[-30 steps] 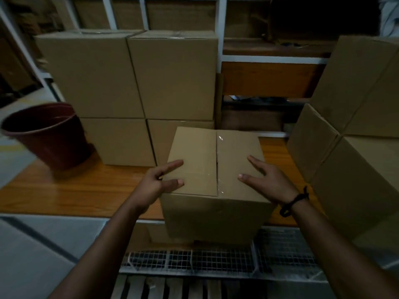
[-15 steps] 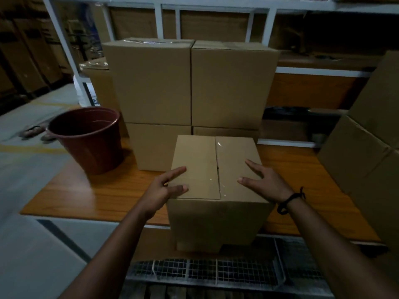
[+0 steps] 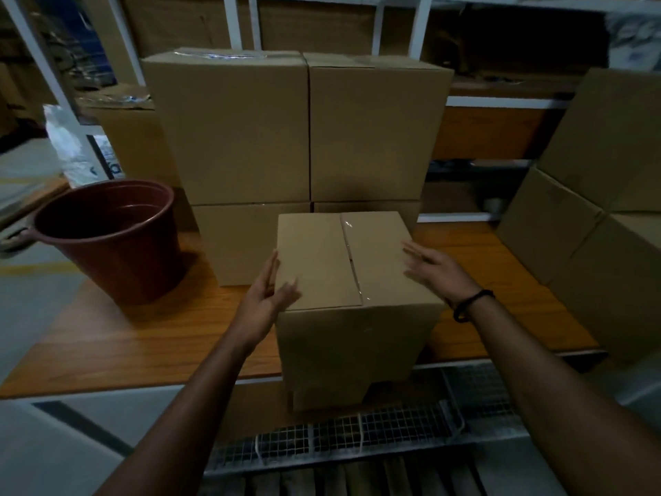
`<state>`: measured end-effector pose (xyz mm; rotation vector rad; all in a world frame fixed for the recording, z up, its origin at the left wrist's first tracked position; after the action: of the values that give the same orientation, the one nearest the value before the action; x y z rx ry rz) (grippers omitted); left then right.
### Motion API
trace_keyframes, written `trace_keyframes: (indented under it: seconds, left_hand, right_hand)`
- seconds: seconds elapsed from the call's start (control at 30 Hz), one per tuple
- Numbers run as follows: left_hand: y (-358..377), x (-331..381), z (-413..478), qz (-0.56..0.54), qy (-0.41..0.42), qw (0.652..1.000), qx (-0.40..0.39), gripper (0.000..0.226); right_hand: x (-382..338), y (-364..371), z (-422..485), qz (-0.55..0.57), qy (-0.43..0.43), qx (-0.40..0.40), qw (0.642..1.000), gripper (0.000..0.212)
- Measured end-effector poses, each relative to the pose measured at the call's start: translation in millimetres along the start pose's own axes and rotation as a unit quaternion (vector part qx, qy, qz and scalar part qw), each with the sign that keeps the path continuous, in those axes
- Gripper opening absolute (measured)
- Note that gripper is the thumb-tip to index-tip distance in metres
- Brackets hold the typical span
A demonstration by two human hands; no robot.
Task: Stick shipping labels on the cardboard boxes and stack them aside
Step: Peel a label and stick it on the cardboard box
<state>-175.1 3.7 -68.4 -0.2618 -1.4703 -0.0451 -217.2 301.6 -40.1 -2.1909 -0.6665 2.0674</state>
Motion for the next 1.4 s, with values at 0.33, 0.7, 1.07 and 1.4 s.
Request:
trace_keyframes:
  seconds: [0.33,0.7,1.07,1.4]
  left_hand:
    - [27.7,-33.0,-60.5,0.341,0.255,0.905,-0.017,0.104]
    - [40.3,-68.5,-27.5,0.423,0.183,0.886,-0.053,0.096]
    - [42.0,-63.9,-33.1,0.469,0.168,0.867,-0.030,0.083]
    - [49.8,-67.1,-23.1,0.453,0.152,0.874,-0.086,0.100]
  right_hand:
    - [37.9,23.2,-80.6,-0.336,-0.244,0.132,0.900,0.075]
    - [67.7,38.6,-49.4,-0.375,-0.255,0.074,0.888,0.078]
    - [69.4,35.5,-49.2,-0.386,-0.265,0.051,0.882,0.070]
    - [65.5,29.1,-44.9,-0.361,-0.246,0.064,0.897,0.075]
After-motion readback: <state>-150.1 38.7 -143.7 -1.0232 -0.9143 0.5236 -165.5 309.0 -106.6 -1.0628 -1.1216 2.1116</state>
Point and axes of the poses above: each hand's wrist, its own z-axis towards the middle knuckle, its own y-axis out of the palm, x = y × z, the point moved 10 cm from there along z, towards the middle knuckle, and after that the axes turned 8 degrees about -x, right-handed, at the moved point
